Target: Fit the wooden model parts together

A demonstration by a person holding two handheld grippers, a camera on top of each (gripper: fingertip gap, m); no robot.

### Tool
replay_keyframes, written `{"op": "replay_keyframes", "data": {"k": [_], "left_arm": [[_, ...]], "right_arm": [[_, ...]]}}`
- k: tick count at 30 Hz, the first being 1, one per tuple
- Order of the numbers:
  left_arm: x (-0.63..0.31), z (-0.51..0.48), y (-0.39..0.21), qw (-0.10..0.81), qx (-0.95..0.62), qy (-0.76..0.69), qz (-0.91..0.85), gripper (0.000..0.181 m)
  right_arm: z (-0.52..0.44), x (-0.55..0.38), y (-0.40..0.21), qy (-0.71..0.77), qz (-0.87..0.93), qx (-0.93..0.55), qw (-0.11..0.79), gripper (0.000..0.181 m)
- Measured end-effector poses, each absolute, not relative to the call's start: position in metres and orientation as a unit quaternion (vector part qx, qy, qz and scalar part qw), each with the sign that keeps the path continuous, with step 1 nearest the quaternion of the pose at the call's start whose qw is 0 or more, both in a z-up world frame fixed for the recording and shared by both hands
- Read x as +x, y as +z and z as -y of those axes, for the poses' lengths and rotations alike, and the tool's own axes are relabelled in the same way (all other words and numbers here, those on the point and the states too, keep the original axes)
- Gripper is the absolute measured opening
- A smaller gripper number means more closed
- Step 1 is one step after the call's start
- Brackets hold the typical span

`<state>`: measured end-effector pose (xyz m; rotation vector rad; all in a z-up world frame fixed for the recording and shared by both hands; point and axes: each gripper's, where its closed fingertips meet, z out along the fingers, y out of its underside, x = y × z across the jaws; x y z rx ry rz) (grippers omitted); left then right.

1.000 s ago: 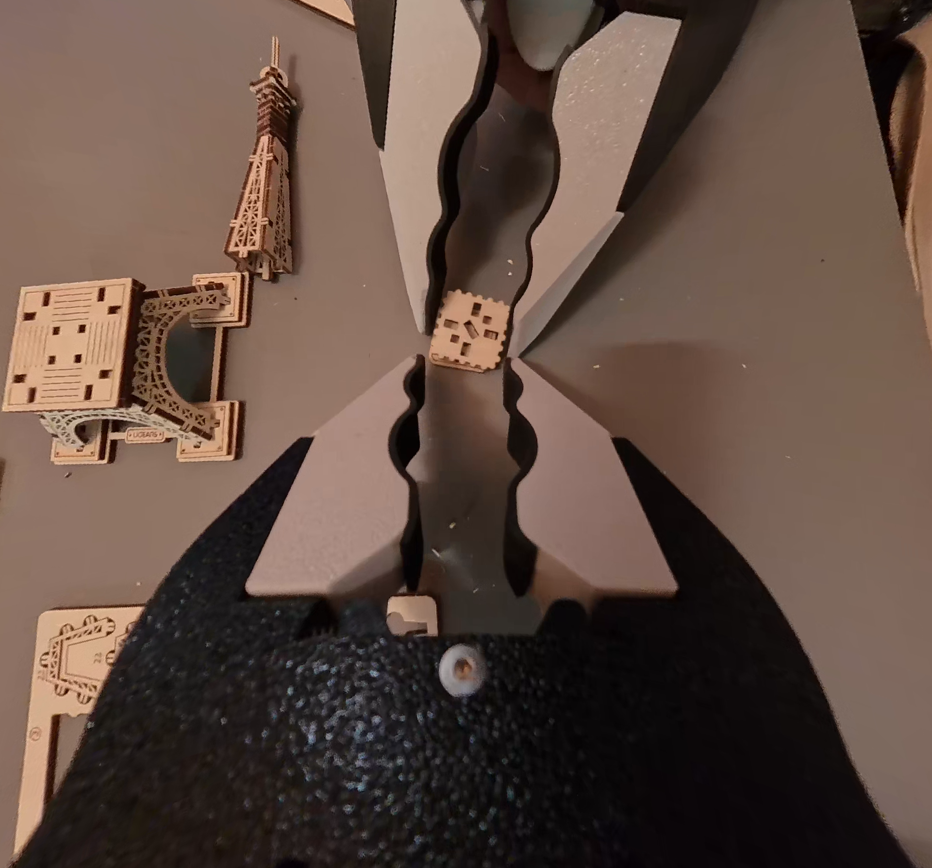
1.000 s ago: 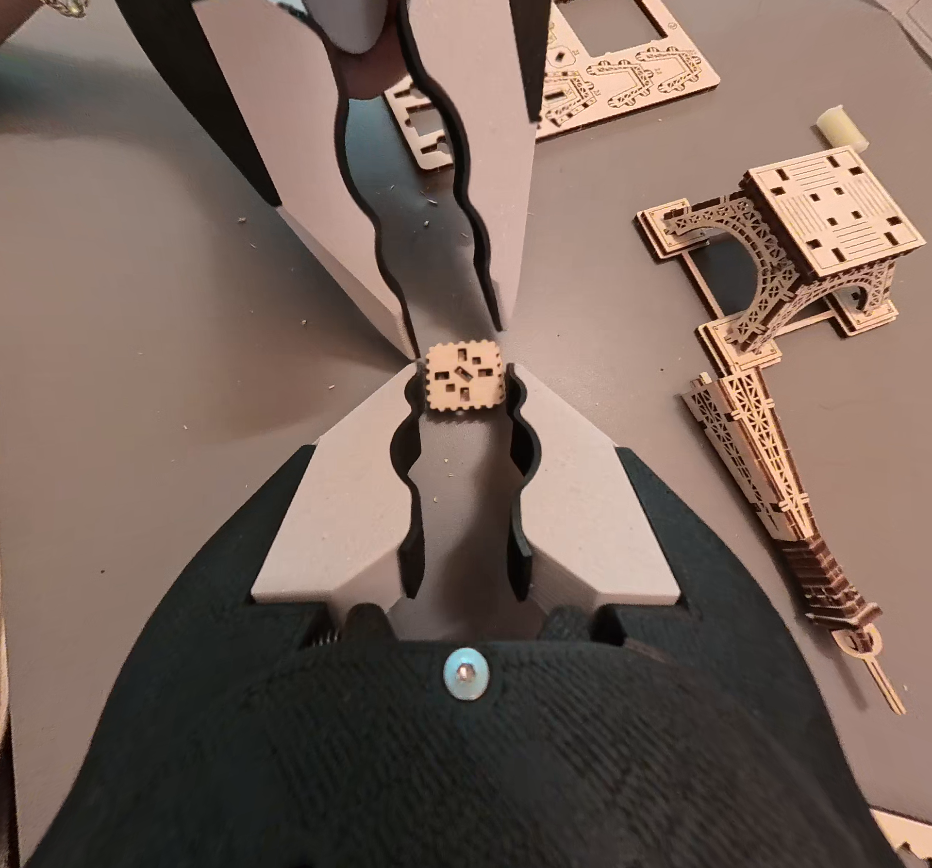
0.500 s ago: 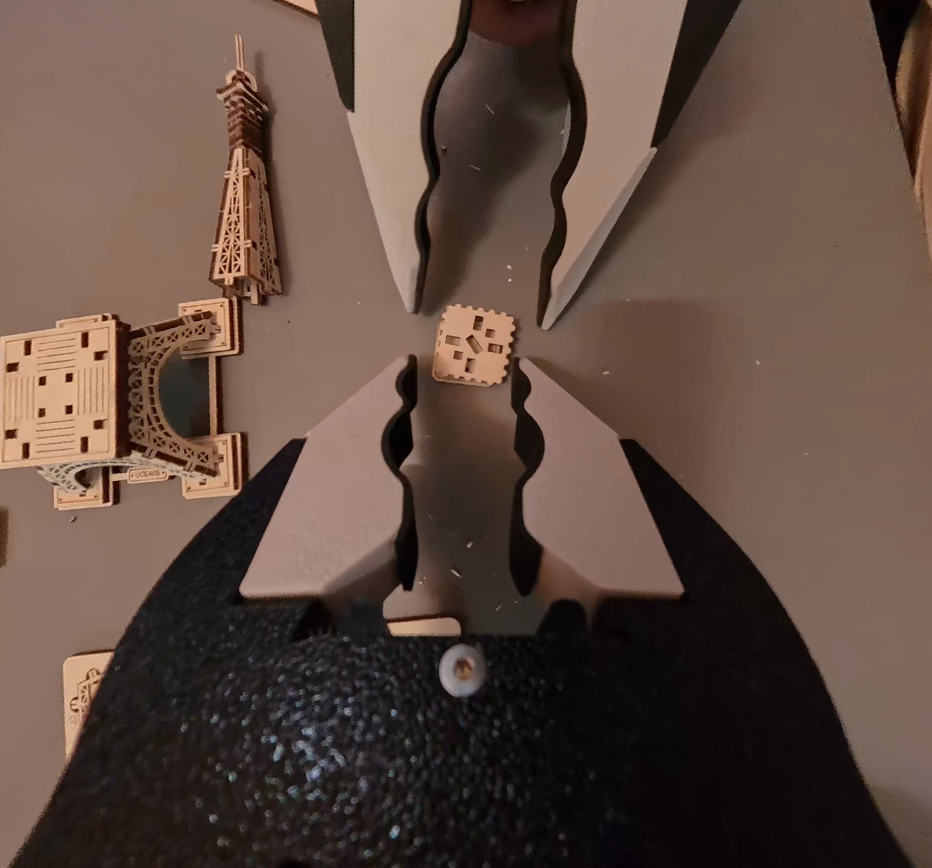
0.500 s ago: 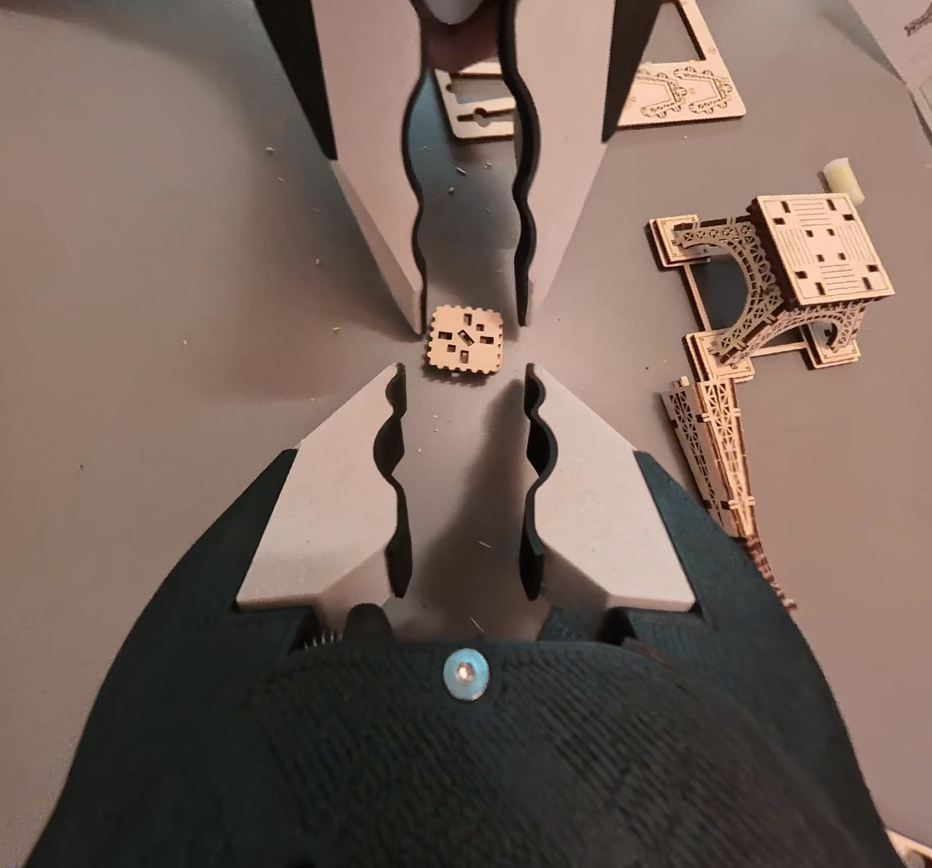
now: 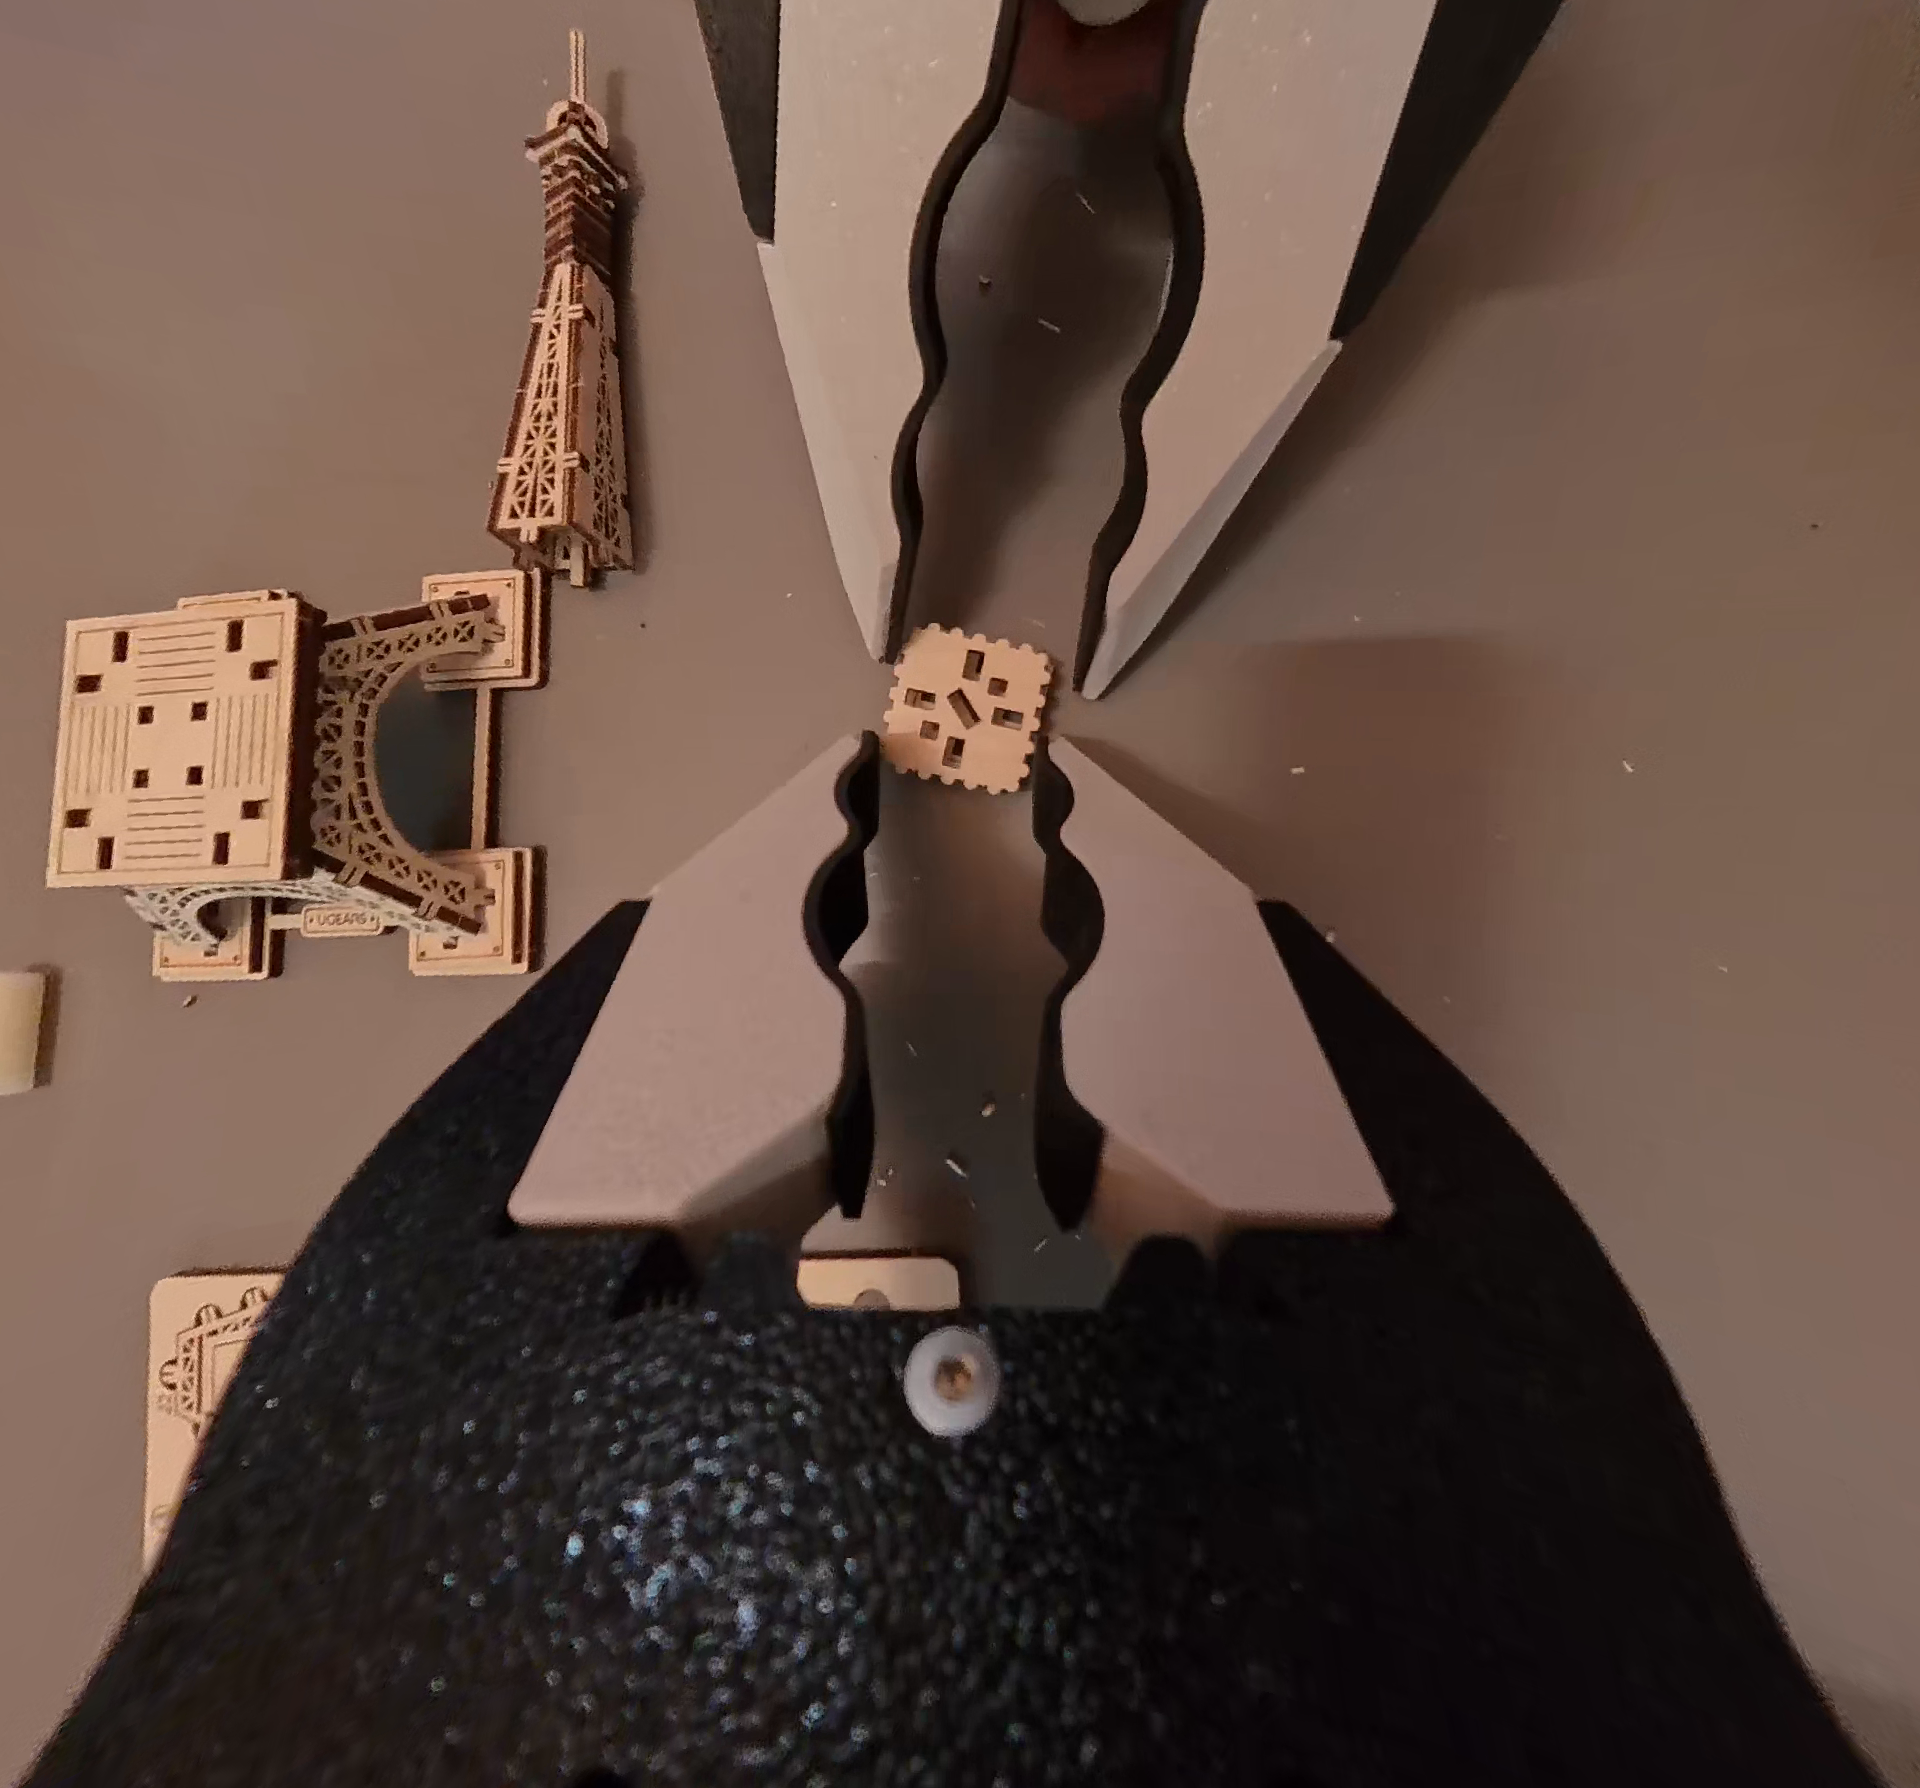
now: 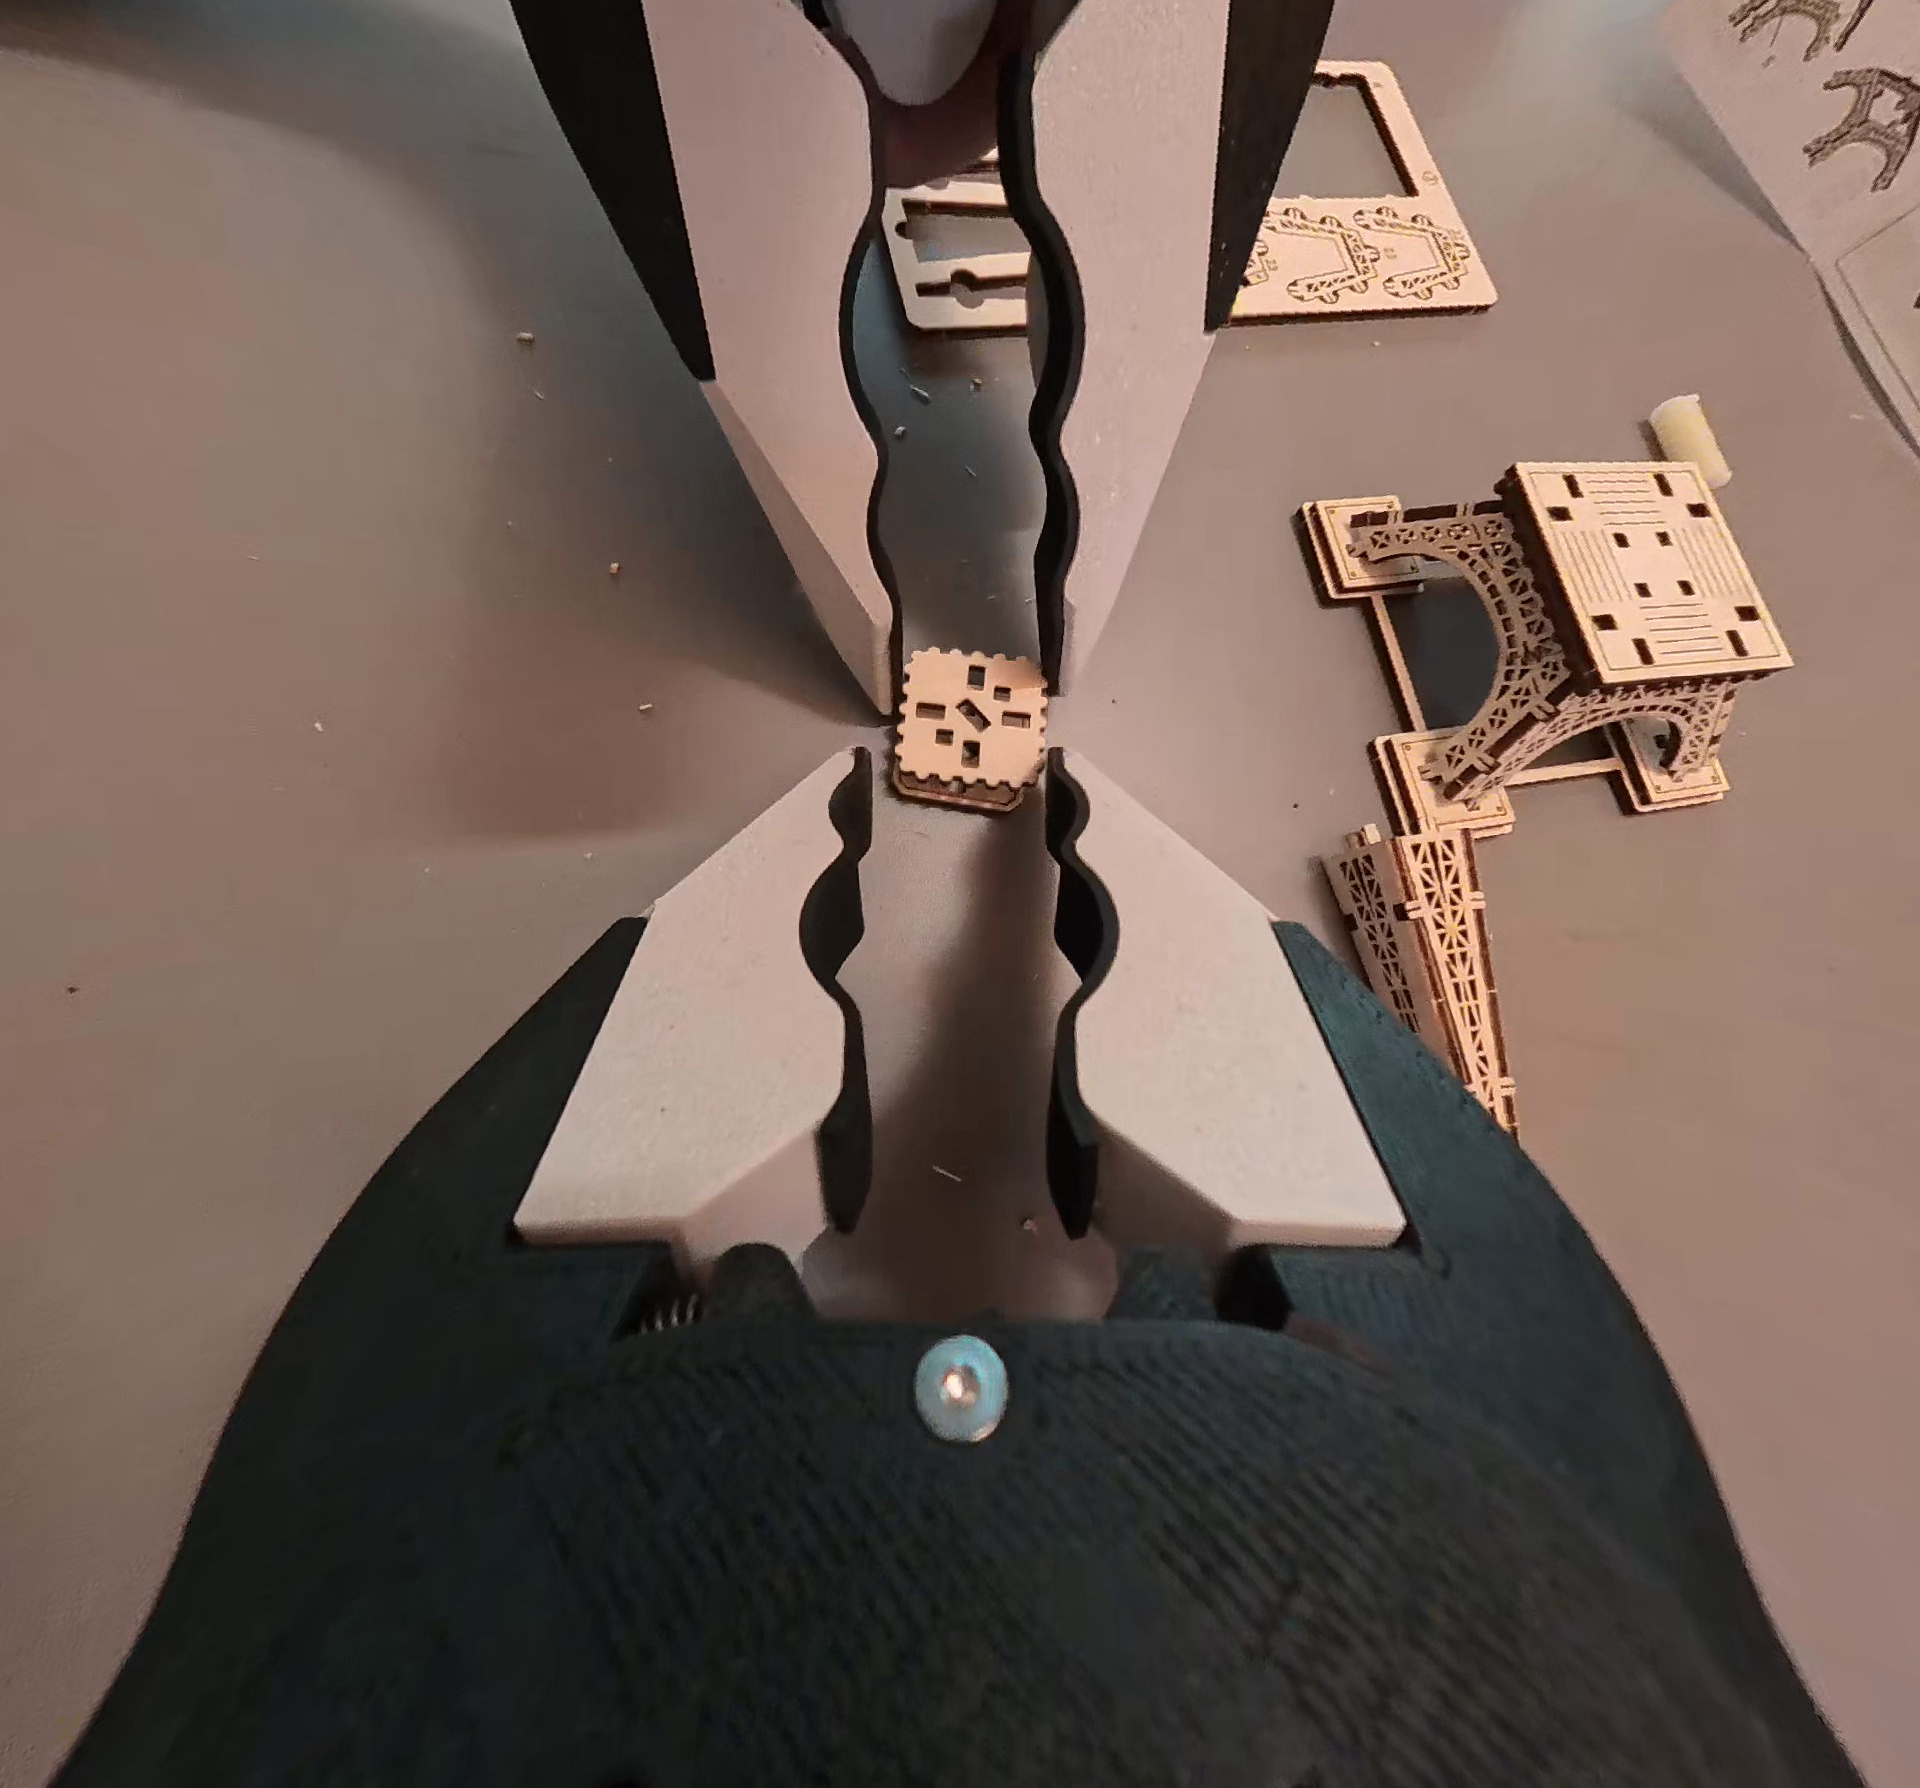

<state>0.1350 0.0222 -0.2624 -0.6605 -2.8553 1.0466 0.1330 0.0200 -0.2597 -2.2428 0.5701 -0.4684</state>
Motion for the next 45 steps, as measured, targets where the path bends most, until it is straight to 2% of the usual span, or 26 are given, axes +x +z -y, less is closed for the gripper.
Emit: {"op": "replay_keyframes", "data": {"k": [24, 35, 41, 45], "left_arm": [[0.1334, -0.0238, -0.2600, 0.003, -0.251, 0.297, 0.921, 0.027], [0.1371, -0.0227, -0.2570, 0.014, -0.269, 0.291, 0.918, 0.037], [0.1338, -0.0254, -0.2541, 0.052, -0.236, 0.309, 0.920, 0.036], [0.1404, -0.0241, -0.2606, 0.040, -0.222, 0.304, 0.926, 0.034]], "right_arm": [[-0.0210, 0.1333, -0.2582, -0.187, -0.239, -0.874, 0.380, 0.028], [-0.0194, 0.1351, -0.2614, -0.194, -0.257, -0.869, 0.377, 0.026], [-0.0204, 0.1348, -0.2610, -0.202, -0.258, -0.868, 0.374, 0.029], [-0.0190, 0.1348, -0.2602, -0.200, -0.262, -0.867, 0.375, 0.031]]}}
